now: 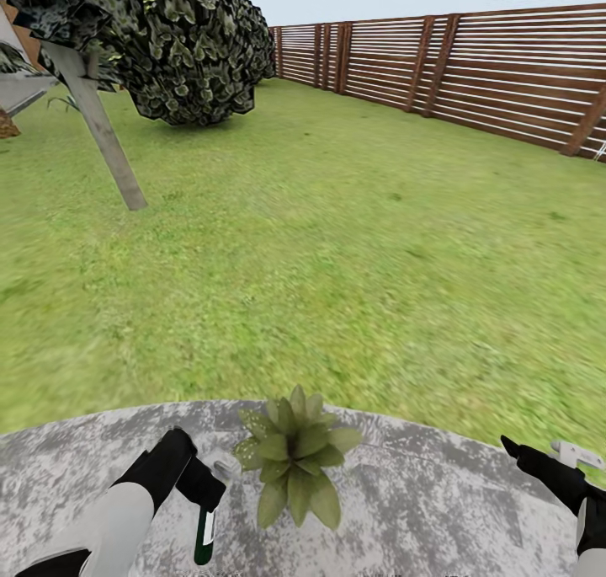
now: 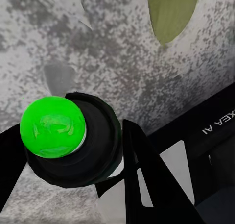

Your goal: Pick up the pesticide atomizer in the garden and spray insectifuge to fully cover both potted plants in the garden.

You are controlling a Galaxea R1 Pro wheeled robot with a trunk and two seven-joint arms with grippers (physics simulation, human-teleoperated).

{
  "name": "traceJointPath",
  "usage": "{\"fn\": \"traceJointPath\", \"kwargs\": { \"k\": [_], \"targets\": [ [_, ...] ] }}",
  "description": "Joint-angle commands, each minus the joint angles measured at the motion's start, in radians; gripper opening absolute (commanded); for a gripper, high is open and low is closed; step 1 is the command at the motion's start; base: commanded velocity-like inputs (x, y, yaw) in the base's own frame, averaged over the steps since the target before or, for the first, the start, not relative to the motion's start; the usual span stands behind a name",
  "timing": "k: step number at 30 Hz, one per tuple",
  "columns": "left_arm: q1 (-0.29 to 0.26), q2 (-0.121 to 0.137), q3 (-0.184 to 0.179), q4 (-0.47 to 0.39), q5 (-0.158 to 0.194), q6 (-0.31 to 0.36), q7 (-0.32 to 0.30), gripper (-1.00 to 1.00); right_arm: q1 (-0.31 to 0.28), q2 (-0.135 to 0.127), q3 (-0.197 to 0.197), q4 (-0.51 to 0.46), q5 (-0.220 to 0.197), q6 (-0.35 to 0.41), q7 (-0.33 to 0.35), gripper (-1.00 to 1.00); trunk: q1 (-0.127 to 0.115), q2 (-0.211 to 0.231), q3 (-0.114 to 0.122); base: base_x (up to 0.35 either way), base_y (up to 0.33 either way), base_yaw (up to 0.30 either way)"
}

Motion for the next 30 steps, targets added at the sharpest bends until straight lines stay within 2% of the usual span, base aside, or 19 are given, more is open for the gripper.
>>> {"fn": "traceJointPath", "kwargs": {
  "k": [1, 10, 22, 29, 30],
  "targets": [
    [-0.001, -0.001, 0.007, -0.002, -0.007, 0.007, -0.006, -1.0, -0.001, 0.0, -0.005, -0.001, 0.005, 0.004, 0.008, 1.0, 0.0, 0.0, -0.001, -0.178, -0.26, 0.096],
    [-0.001, -0.002, 0.007, -0.002, -0.007, 0.006, -0.005, -1.0, -0.001, 0.0, -0.005, -0.001, 0.005, 0.004, 0.008, 1.0, 0.0, 0.0, -0.001, -0.129, -0.28, 0.017],
    [-0.001, 0.0, 0.007, 0.0, -0.008, 0.005, -0.002, -1.0, -0.001, 0.0, -0.005, -0.001, 0.005, 0.004, 0.007, 1.0, 0.0, 0.0, -0.001, -0.001, -0.076, 0.0],
    [-0.001, -0.003, 0.0, 0.0, -0.016, 0.016, 0.06, -1.0, -0.001, 0.0, -0.005, -0.001, 0.005, 0.004, 0.006, 1.0, 0.0, 0.0, -0.001, 0.0, -0.008, 0.0],
    [-0.001, -0.002, -0.002, 0.0, -0.035, 0.037, 0.063, -1.0, -0.001, 0.0, -0.005, -0.001, 0.004, 0.004, 0.006, 1.0, 0.0, 0.0, -0.001, 0.0, 0.0, 0.0]
  ]
}}
